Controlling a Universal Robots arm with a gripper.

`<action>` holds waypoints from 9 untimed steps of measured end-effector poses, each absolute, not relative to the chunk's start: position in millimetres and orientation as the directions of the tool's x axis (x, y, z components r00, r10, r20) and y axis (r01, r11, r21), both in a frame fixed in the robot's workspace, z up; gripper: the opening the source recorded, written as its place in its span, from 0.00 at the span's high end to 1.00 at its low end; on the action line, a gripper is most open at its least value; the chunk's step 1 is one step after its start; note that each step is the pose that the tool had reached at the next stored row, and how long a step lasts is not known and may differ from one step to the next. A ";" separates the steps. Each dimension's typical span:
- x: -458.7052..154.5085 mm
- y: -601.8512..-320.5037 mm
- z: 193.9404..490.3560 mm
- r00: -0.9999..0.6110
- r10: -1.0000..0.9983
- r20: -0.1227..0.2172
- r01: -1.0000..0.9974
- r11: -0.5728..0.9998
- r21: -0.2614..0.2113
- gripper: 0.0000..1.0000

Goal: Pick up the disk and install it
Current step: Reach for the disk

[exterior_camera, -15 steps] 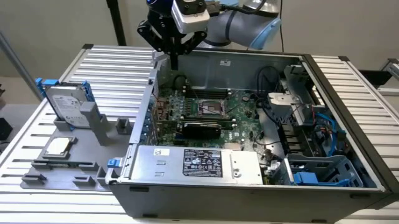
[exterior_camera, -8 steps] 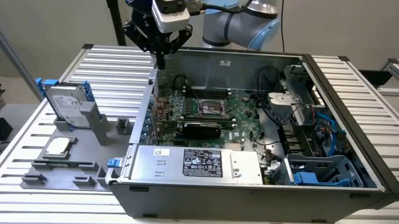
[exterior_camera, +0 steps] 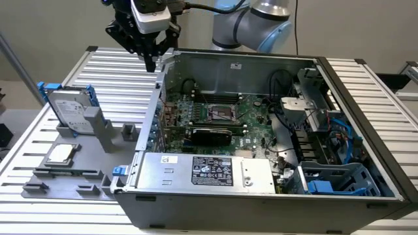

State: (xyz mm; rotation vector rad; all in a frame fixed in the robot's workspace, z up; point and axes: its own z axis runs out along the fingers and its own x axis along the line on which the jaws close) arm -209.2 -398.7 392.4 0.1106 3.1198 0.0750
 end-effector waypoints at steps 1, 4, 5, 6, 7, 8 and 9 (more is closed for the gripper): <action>-213.8 -398.7 392.4 -0.997 0.071 -0.017 0.070 0.996 0.049 1.00; -227.5 -398.6 392.4 -0.997 0.071 -0.017 0.070 0.996 0.049 1.00; -231.9 -398.6 392.3 -0.997 0.071 -0.017 0.070 0.996 0.049 1.00; -236.4 -398.6 392.3 -0.997 0.071 -0.017 0.070 0.996 0.049 1.00; -240.8 -398.5 392.3 -0.997 0.071 -0.017 0.070 0.996 0.049 1.00; -245.3 -398.4 392.2 -0.997 0.071 -0.017 0.070 0.996 0.049 1.00; -250.2 -398.3 392.2 -0.997 0.071 -0.017 0.070 0.996 0.049 1.00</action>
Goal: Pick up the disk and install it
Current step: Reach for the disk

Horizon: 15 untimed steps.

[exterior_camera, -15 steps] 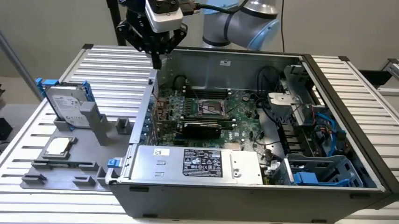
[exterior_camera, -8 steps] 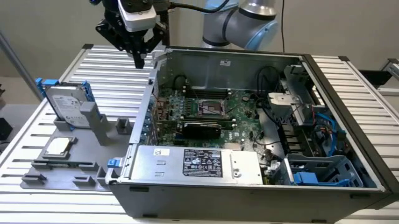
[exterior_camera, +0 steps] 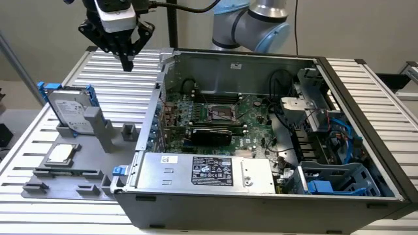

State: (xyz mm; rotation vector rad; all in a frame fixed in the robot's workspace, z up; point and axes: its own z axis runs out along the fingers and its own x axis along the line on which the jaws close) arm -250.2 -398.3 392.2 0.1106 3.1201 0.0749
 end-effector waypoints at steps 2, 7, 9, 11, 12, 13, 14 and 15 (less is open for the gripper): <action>-259.3 -398.2 392.0 -0.997 0.071 -0.017 0.070 0.996 0.049 1.00; -282.1 -398.0 391.7 -0.997 0.071 -0.015 0.070 0.996 0.048 1.00; -291.2 -397.9 391.5 -0.997 0.071 -0.014 0.071 0.996 0.048 1.00; -300.4 -397.8 391.2 -0.997 0.071 -0.014 0.070 0.996 0.048 1.00; -305.1 -397.8 391.1 -0.997 0.071 -0.013 0.070 0.996 0.048 1.00; -309.7 -397.7 390.9 -0.997 0.071 -0.013 0.071 0.996 0.048 1.00; -314.1 -397.6 390.7 -0.997 0.071 -0.012 0.071 0.996 0.048 1.00; -318.5 -397.5 390.5 -0.997 0.071 -0.011 0.071 0.996 0.048 1.00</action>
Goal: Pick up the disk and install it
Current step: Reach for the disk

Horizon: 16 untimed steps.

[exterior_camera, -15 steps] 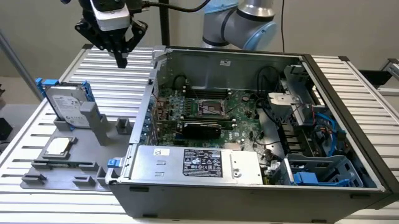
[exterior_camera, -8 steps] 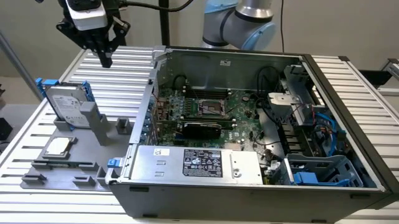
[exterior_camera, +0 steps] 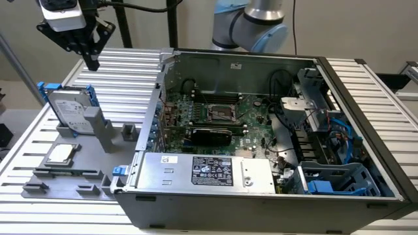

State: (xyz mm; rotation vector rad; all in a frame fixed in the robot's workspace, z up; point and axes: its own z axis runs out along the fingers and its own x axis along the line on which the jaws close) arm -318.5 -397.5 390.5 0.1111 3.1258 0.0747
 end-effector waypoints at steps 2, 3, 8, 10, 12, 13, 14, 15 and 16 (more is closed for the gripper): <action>-327.7 -397.4 389.9 -0.997 0.071 -0.010 0.071 0.996 0.048 1.00; -332.0 -397.3 389.5 -0.997 0.071 -0.009 0.071 0.996 0.048 1.00; -354.9 -396.6 387.0 -0.997 0.071 -0.005 0.071 0.996 0.048 1.00; -364.1 -396.2 385.7 -0.997 0.071 -0.003 0.071 0.996 0.047 1.00; -373.1 -395.8 384.4 -0.997 0.071 0.000 0.071 0.996 0.047 1.00; -377.7 -395.5 383.8 -0.997 0.071 0.001 0.071 0.996 0.047 1.00; -382.2 -395.4 383.1 -0.997 0.071 0.003 0.071 0.996 0.047 1.00; -386.7 -395.1 382.5 -0.997 0.071 0.004 0.071 0.996 0.047 1.00; -391.3 -394.9 381.9 -0.997 0.071 0.006 0.071 0.996 0.046 1.00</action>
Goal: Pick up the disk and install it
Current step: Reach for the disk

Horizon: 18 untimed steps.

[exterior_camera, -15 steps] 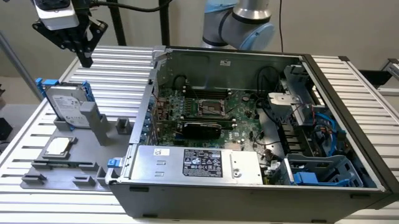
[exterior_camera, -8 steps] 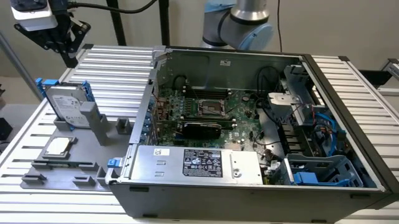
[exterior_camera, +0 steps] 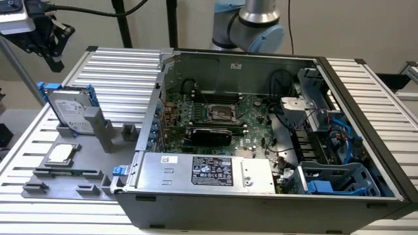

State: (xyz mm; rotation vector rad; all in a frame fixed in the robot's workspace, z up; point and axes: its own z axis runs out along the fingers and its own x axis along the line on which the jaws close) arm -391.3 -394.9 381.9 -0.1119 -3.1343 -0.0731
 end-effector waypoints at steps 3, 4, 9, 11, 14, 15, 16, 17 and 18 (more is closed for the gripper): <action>-405.1 -394.2 380.0 -0.997 0.071 0.012 0.072 0.996 0.046 1.00; -408.5 -394.0 379.4 -0.997 0.071 0.015 0.072 0.996 0.046 1.00; -418.5 -392.1 374.7 -0.997 0.071 0.021 0.072 0.996 0.045 1.00; -420.1 -389.6 372.6 -0.997 0.071 0.021 0.072 0.996 0.044 1.00; -420.8 -387.5 371.6 -0.997 0.071 0.021 0.072 0.997 0.042 1.00; -420.8 -387.5 371.6 -0.997 0.071 0.021 0.072 0.997 0.042 1.00; -420.8 -387.4 371.7 -0.997 0.071 0.021 0.072 0.997 0.042 1.00; -420.8 -387.4 371.7 -0.997 0.071 0.021 0.072 0.997 0.042 1.00; -420.8 -387.4 371.7 -0.997 0.071 0.021 0.072 0.997 0.042 1.00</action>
